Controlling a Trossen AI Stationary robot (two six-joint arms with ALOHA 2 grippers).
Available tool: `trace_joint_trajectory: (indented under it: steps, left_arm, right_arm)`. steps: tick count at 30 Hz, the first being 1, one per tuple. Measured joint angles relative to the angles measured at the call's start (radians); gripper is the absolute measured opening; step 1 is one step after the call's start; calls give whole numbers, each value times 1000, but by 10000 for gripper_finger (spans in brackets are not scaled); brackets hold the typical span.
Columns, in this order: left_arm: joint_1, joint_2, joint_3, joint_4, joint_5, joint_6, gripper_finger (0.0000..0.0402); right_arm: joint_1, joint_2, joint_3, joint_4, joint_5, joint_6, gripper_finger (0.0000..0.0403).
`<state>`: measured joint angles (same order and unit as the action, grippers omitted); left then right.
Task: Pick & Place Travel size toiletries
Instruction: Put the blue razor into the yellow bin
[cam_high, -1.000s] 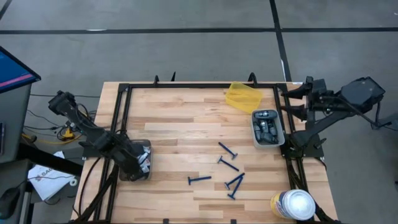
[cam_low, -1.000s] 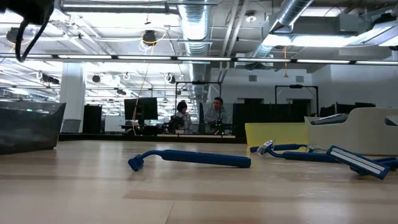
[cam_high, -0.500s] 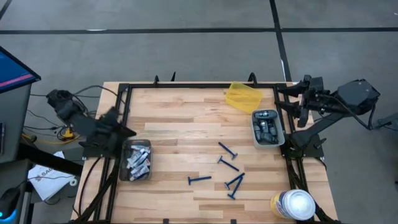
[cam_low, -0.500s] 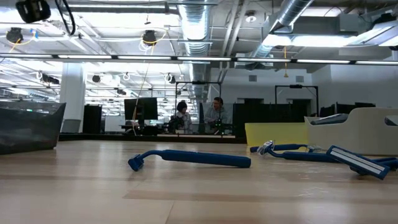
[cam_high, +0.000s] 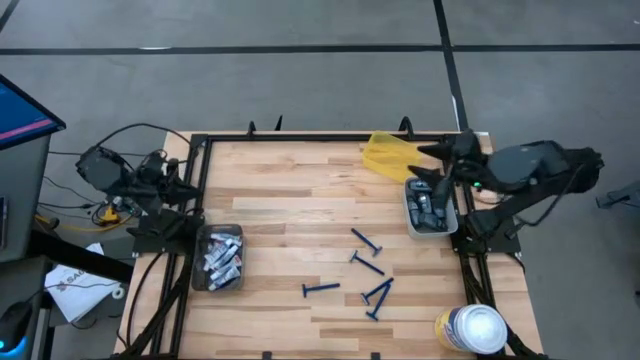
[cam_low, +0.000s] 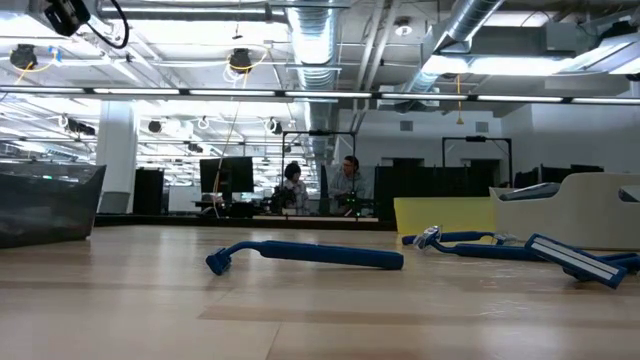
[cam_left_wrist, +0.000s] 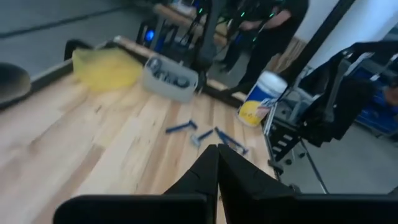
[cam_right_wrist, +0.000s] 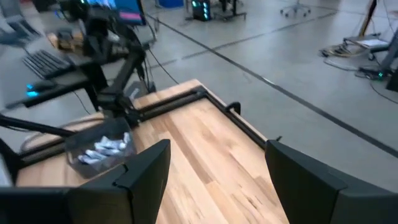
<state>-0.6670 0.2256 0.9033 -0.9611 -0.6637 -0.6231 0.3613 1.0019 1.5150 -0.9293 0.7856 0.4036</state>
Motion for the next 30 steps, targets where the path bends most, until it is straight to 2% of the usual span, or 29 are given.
trace_joint_trajectory:
  steps: [5,14,18,27,30]
  left_arm:
    - [0,-69,-52,105,21,117,0]
    - [0,-215,-269,279,68,156,0]
    - [-1,-221,-374,365,82,169,0]
    - [-1,-224,-633,721,112,214,0]
    - [-1,-224,-708,830,118,211,0]
  right_arm:
    - [-43,64,0,3,-14,37,254]
    - [-149,186,0,58,-188,43,254]
    - [-196,249,0,57,-234,66,254]
    - [-286,415,1,51,-360,93,254]
    - [-308,479,0,23,-390,164,254]
